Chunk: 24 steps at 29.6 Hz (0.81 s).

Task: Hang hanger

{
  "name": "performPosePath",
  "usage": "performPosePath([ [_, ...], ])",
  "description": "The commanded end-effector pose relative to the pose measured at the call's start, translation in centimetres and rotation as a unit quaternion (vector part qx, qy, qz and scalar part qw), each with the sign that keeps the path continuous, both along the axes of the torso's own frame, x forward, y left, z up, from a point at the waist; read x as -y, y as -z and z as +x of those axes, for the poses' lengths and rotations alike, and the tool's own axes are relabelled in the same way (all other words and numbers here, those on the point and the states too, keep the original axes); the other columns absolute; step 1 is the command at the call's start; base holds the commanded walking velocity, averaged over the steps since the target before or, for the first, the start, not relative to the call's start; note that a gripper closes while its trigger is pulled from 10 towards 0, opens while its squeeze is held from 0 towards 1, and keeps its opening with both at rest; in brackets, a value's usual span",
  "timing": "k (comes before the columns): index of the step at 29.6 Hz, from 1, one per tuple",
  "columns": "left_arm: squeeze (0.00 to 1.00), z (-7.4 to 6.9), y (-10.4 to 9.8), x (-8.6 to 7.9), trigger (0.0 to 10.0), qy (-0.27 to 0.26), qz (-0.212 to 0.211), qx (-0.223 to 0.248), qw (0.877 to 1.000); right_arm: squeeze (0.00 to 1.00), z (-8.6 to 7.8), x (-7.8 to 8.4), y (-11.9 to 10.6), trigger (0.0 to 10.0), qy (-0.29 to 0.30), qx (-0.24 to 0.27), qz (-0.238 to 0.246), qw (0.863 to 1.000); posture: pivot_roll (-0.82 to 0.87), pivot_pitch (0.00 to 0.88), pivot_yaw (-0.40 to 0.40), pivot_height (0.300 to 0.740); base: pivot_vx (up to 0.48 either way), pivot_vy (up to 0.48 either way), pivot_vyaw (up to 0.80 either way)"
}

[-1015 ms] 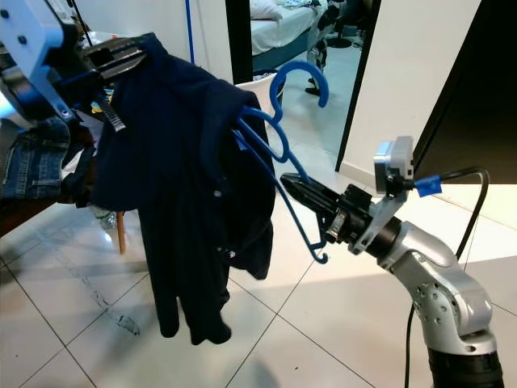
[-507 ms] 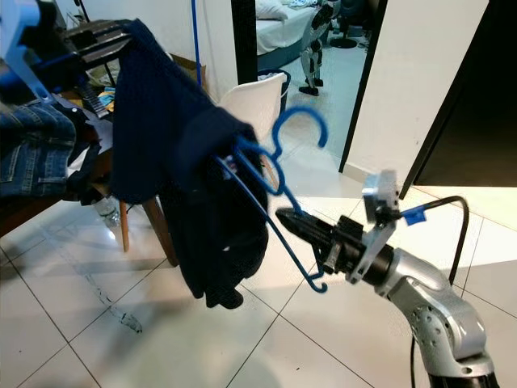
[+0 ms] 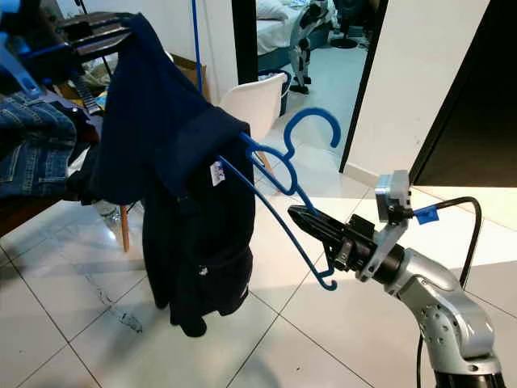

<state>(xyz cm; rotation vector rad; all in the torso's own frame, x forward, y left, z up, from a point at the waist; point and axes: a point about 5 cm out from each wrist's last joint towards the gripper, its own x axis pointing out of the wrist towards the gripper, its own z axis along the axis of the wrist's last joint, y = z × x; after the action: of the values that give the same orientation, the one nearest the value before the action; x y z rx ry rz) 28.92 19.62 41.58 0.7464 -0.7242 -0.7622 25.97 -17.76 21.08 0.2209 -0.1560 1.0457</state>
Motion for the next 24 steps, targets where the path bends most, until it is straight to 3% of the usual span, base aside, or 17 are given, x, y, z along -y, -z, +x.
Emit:
performPosePath([
  [1, 0.00, -0.8, -0.6, 0.8, 0.0, 0.028, 0.006, 0.010, 1.000, 0.00, -0.1, -0.7, -0.6, 10.0, -0.016, 0.016, 0.026, 0.999, 0.08, 0.076, 0.029, 0.740, 0.000, 0.000, 0.00],
  [4, 0.00, -0.6, 0.5, 1.4, 0.0, 0.045, 0.018, -0.011, 0.999, 0.00, -0.3, -1.3, -1.5, 10.0, -0.035, 0.030, 0.062, 0.997, 0.07, 0.080, 0.033, 0.740, 0.000, 0.000, 0.00],
  [9, 0.00, -0.3, 1.3, 1.2, 0.0, 0.040, 0.029, -0.026, 0.998, 0.00, -0.4, -1.3, -1.9, 10.0, -0.041, 0.037, 0.080, 0.995, 0.07, 0.084, 0.033, 0.740, 0.000, 0.000, 0.00],
  [11, 0.00, 0.3, 2.3, 0.0, 0.0, 0.009, 0.043, -0.045, 0.998, 0.00, -0.4, -0.7, -2.3, 10.0, -0.034, 0.043, 0.091, 0.994, 0.07, 0.087, 0.034, 0.740, 0.000, 0.000, 0.00],
  [12, 0.00, 0.6, 2.9, -1.0, 1.3, -0.011, 0.051, -0.058, 0.997, 0.00, -0.4, -0.5, -2.5, 10.0, -0.030, 0.046, 0.093, 0.994, 0.07, 0.087, 0.034, 0.740, 0.000, 0.000, 0.00],
  [14, 0.00, 0.8, 3.2, -1.6, 1.3, -0.023, 0.057, -0.067, 0.996, 0.00, -0.4, -0.3, -2.5, 10.0, -0.029, 0.048, 0.094, 0.994, 0.07, 0.087, 0.034, 0.740, 0.000, 0.000, 0.00],
  [15, 0.56, 1.2, 3.5, -2.7, 2.7, -0.049, 0.060, -0.075, 0.994, 0.00, -0.5, -0.2, -2.6, 10.0, -0.027, 0.049, 0.093, 0.994, 0.07, 0.091, 0.034, 0.740, 0.000, 0.000, 0.00],
  [16, 0.95, 1.4, 3.7, -3.6, 3.6, -0.070, 0.058, -0.081, 0.993, 0.00, -0.5, 0.0, -2.6, 10.0, -0.024, 0.050, 0.091, 0.994, 0.07, 0.092, 0.033, 0.740, 0.000, 0.000, 0.00],
  [17, 1.00, 1.5, 3.8, -4.4, 4.7, -0.087, 0.054, -0.086, 0.991, 0.00, -0.5, 0.1, -2.7, 10.0, -0.023, 0.050, 0.091, 0.994, 0.07, 0.093, 0.032, 0.740, 0.000, 0.000, 0.00],
  [19, 1.00, 1.5, 3.8, -4.4, 4.7, -0.087, 0.054, -0.086, 0.991, 0.00, -0.5, 0.1, -2.7, 10.0, -0.023, 0.050, 0.091, 0.994, 0.07, 0.093, 0.032, 0.740, 0.000, 0.000, 0.00],
  [20, 1.00, 1.5, 3.9, -5.0, 6.9, -0.103, 0.050, -0.088, 0.989, 0.00, -0.5, 0.3, -2.7, 10.0, -0.021, 0.051, 0.089, 0.995, 0.07, 0.094, 0.031, 0.740, 0.000, 0.000, 0.00],
  [21, 1.00, 1.5, 3.9, -5.0, 6.9, -0.103, 0.050, -0.088, 0.989, 0.00, -0.5, 0.3, -2.7, 10.0, -0.021, 0.051, 0.089, 0.995, 0.07, 0.094, 0.031, 0.740, 0.000, 0.000, 0.00],
  [22, 1.00, 1.6, 3.8, -5.7, 10.0, -0.126, 0.045, -0.087, 0.987, 0.00, -0.6, 0.5, -2.8, 10.0, -0.019, 0.051, 0.088, 0.995, 0.07, 0.095, 0.030, 0.740, 0.000, 0.000, 0.00],
  [24, 1.00, 1.7, 3.8, -6.4, 10.0, -0.147, 0.039, -0.085, 0.985, 0.00, -0.6, 0.7, -2.9, 10.0, -0.019, 0.052, 0.083, 0.995, 0.07, 0.095, 0.029, 0.740, 0.000, 0.000, 0.00],
])
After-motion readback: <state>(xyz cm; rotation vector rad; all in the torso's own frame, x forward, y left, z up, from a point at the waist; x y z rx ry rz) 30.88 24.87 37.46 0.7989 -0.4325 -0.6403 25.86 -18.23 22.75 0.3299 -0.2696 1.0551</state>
